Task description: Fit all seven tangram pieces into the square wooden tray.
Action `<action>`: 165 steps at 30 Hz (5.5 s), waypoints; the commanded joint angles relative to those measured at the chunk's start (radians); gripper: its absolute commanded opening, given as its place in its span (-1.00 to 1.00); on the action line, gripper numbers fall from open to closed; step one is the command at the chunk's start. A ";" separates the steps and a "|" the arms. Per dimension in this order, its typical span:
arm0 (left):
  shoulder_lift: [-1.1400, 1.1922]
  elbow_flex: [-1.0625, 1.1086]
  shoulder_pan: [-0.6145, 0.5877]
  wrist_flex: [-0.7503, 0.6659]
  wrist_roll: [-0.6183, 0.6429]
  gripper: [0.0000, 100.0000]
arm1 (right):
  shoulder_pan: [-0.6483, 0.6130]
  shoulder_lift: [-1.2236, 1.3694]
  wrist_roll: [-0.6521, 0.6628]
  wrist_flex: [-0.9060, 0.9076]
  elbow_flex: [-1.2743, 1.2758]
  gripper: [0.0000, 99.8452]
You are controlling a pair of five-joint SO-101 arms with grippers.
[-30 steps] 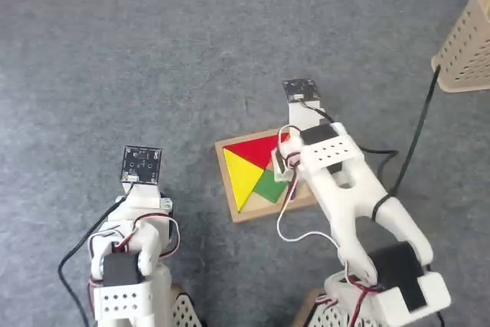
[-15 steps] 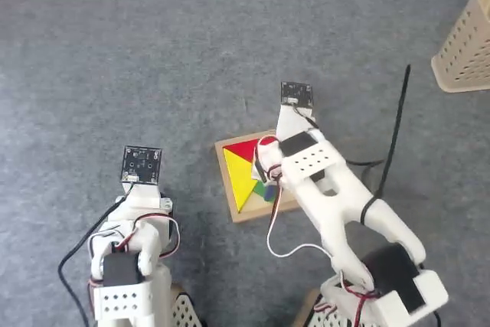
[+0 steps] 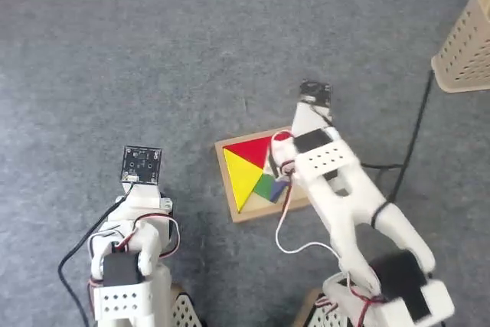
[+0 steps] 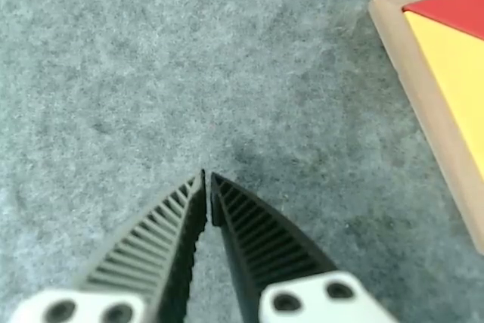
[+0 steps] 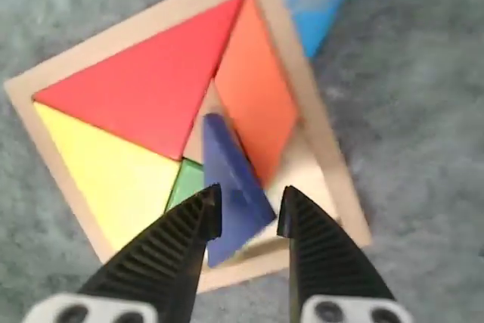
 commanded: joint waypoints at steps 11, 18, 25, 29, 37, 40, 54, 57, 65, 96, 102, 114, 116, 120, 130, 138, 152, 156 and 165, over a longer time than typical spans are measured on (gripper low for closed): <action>-0.018 -0.007 0.000 0.006 -0.005 -0.98 | 0.010 -0.407 0.400 -0.217 0.244 -1.00; -0.018 -0.007 0.000 0.006 -0.005 -0.98 | -0.196 -0.375 0.692 -0.133 0.166 -0.99; -0.018 -0.007 0.000 0.006 -0.005 -0.98 | -0.219 -0.120 0.778 -0.117 0.037 -0.99; -0.018 -0.007 0.000 0.006 -0.005 -0.98 | -0.163 -0.019 0.776 -0.117 -0.017 -0.99; -0.018 -0.007 0.000 0.006 -0.005 -0.98 | -0.058 0.056 0.779 -0.133 -0.035 -0.99; -0.018 -0.007 0.000 0.006 -0.005 -0.98 | -0.038 0.090 0.781 -0.147 -0.035 -0.99; -0.018 -0.007 0.000 0.006 -0.005 -0.98 | 0.025 0.127 0.770 -0.074 -0.037 -0.99; -0.018 -0.007 0.000 0.006 -0.005 -0.98 | 0.022 0.127 0.738 -0.051 -0.037 -0.99; -0.018 -0.007 0.000 0.006 -0.005 -0.98 | 0.019 0.056 0.723 -0.008 -0.028 -0.99; -0.018 -0.007 0.000 0.006 -0.005 -0.98 | 0.028 0.047 0.769 -0.278 0.046 -0.99; -0.018 -0.007 0.000 0.006 -0.005 -0.98 | 0.050 0.077 0.789 -0.285 0.046 -0.99; -0.018 -0.007 0.000 0.006 -0.005 -0.98 | 0.136 0.033 0.784 -0.234 0.029 -0.99; -0.018 -0.007 0.000 0.006 -0.005 -0.98 | 0.136 -0.038 0.779 -0.228 0.049 -0.99; -0.018 -0.007 0.000 0.006 -0.005 -0.98 | 0.137 -0.239 0.767 -0.239 0.175 -0.99; -0.018 -0.007 0.000 0.006 -0.005 -0.98 | 0.139 -0.111 0.769 -0.208 0.252 -0.99; -0.018 -0.007 0.000 0.006 -0.005 -0.98 | 0.048 0.116 0.770 -0.199 0.143 -0.99; -0.018 -0.007 0.000 0.006 -0.005 -0.98 | 0.021 -0.124 0.766 -0.157 0.124 -0.99; -0.018 -0.007 0.000 0.006 -0.005 -0.98 | -0.054 -0.202 0.772 -0.125 0.149 -0.99; -0.018 -0.007 0.000 0.006 -0.005 -0.98 | -0.093 -0.101 0.778 -0.182 0.169 -0.99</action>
